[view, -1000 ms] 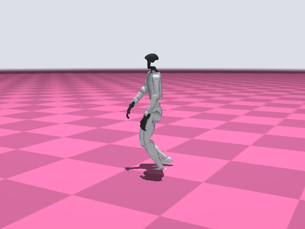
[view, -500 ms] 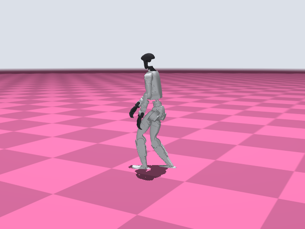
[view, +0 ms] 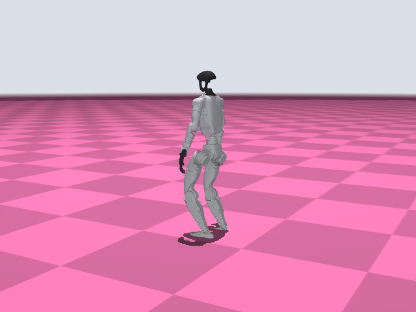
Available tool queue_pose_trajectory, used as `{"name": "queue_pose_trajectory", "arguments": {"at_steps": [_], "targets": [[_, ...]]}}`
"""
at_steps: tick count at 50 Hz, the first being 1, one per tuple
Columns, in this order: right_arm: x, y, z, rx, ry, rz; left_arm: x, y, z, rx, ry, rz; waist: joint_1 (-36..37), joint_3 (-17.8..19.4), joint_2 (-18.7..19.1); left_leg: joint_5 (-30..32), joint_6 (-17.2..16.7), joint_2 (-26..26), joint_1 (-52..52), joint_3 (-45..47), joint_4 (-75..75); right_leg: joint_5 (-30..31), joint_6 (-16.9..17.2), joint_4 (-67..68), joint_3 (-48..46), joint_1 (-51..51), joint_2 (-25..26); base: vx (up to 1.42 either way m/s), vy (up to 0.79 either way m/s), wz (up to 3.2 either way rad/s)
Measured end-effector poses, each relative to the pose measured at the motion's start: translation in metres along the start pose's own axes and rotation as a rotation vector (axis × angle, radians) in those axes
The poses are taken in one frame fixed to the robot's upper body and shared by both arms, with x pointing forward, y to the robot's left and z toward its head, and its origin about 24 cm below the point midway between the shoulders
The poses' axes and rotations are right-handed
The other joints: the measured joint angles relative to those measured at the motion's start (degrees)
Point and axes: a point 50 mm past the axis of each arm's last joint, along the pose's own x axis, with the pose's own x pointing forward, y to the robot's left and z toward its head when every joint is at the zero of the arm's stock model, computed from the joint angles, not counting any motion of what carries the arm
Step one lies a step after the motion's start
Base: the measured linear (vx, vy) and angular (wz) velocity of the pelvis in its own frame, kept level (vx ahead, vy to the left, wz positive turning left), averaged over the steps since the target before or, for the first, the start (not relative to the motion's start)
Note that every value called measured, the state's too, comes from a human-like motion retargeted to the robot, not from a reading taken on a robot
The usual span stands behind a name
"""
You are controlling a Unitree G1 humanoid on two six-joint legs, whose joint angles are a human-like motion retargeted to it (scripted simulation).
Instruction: Sport exercise
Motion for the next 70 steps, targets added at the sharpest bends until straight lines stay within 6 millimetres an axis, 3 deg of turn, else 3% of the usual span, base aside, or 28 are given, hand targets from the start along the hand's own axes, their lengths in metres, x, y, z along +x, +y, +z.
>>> {"name": "queue_pose_trajectory", "arguments": {"at_steps": [5, 17, 21, 23, 33, 35, 43, 49, 56, 58, 70], "targets": [[0.001, 0.005, 0.015, -0.007, -0.054, 0.007, 0.001, -0.005, 0.005, 0.040, -0.023, -0.018, -1.04, -0.71, -0.16, -0.30, -0.15, -0.59, 2.05, 1.05, -2.56, -0.29, 1.13, 2.05, 0.41, -0.93, -0.87, -0.02, 0.04, -0.25], [-0.009, -0.021, 0.099, -0.119, -0.324, -0.041, 0.001, 0.009, 0.025, 0.123, -0.076, -0.011, -3.15, -3.11, -2.43, 2.24, 1.99, -4.56, 7.25, 4.83, -15.65, 0.55, 4.17, 1.50, 2.04, -2.77, -5.23, -0.01, 0.10, -0.16], [-0.012, -0.020, 0.113, -0.135, -0.370, -0.039, 0.002, 0.004, 0.026, 0.123, -0.079, -0.021, -3.54, -2.76, -3.19, 1.39, 2.18, -5.36, 6.75, 6.08, -13.30, -0.08, 4.87, 5.20, 2.61, -4.04, -6.45, -0.04, 0.10, -0.13], [-0.015, -0.026, 0.121, -0.135, -0.392, -0.047, 0.001, 0.011, 0.026, 0.121, -0.082, -0.009, -3.68, -3.63, -3.40, 3.47, 2.65, -6.38, 8.48, 6.05, -19.33, 1.05, 5.43, 2.56, 2.43, -4.07, -7.18, 0.05, 0.13, -0.05], [-0.013, -0.025, 0.116, -0.120, -0.372, -0.047, 0.001, 0.005, 0.021, 0.094, -0.073, -0.015, -3.85, -3.78, -5.13, 2.83, 3.23, -8.43, 8.27, 8.66, -18.21, 0.12, 5.17, 8.06, -0.83, -6.24, -12.78, -0.01, 0.08, -0.14], [-0.014, -0.032, 0.117, -0.105, -0.370, -0.063, 0.000, 0.011, 0.022, 0.093, -0.076, -0.006, -3.35, -4.59, -4.32, 5.42, 3.63, -8.41, 11.25, 8.32, -25.99, 1.82, 4.56, 3.39, -3.17, -4.69, -12.67, 0.07, 0.07, -0.26], [-0.010, -0.026, 0.107, -0.102, -0.334, -0.055, 0.000, 0.003, 0.022, 0.107, -0.081, -0.016, -2.96, -3.74, -5.98, 3.91, 3.94, -10.06, 11.08, 9.64, -21.74, -0.24, 4.24, 8.41, -4.66, -4.82, -16.71, -0.01, 0.01, -0.04], [-0.011, -0.030, 0.107, -0.102, -0.335, -0.058, 0.000, 0.009, 0.023, 0.137, -0.082, -0.007, -2.07, -3.63, -5.17, 4.97, 4.31, -9.67, 13.71, 9.15, -25.85, 0.82, 3.70, 4.84, -5.44, -2.50, -15.37, 0.02, 0.01, -0.05], [-0.011, -0.024, 0.107, -0.102, -0.343, -0.051, -0.001, 0.005, 0.019, 0.167, -0.071, -0.012, -2.33, -2.62, -6.55, 3.05, 4.39, -10.61, 13.03, 9.72, -20.69, -1.24, 3.76, 9.08, -4.57, -2.68, -17.33, 0.00, 0.00, 0.00], [-0.012, -0.028, 0.110, -0.099, -0.356, -0.056, -0.001, 0.011, 0.018, 0.179, -0.068, 0.000, -1.91, -3.06, -5.50, 3.41, 4.50, -9.57, 13.93, 9.19, -23.21, -0.14, 3.25, 5.59, -5.35, -1.40, -15.42, 0.06, 0.00, -0.11], [-0.013, -0.021, 0.114, -0.078, -0.386, -0.043, -0.002, 0.006, 0.009, 0.198, -0.041, -0.012, -2.09, -2.34, -5.81, 1.32, 4.24, -8.67, 13.31, 9.84, -17.55, -1.41, 2.80, 8.14, -4.66, -0.75, -15.38, 0.00, 0.00, -0.01]]}}
